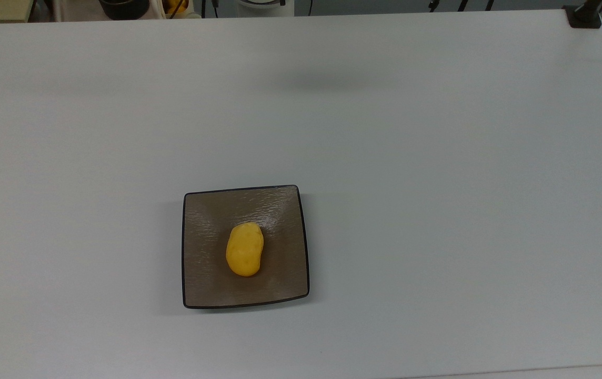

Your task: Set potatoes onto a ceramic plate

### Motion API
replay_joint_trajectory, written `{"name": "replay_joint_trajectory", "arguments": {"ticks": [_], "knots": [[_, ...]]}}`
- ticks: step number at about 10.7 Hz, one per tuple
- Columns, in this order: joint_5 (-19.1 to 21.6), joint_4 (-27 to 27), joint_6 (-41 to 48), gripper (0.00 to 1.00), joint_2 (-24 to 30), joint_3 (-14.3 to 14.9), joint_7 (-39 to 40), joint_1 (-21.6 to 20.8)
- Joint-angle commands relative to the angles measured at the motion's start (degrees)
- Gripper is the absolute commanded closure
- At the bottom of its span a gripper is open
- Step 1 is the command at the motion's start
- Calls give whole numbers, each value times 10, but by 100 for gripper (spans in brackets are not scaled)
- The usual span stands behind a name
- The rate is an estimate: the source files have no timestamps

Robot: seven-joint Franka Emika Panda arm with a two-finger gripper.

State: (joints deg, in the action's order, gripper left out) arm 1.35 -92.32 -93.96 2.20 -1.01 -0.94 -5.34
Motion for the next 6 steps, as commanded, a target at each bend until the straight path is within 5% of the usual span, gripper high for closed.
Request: {"name": "replay_joint_trajectory", "arguments": {"ticks": [1, 6], "knots": [[16, -36, -8, 0, 15, 4, -12, -20], [22, -53, -86, 0, 12, 7, -9, -17]]}}
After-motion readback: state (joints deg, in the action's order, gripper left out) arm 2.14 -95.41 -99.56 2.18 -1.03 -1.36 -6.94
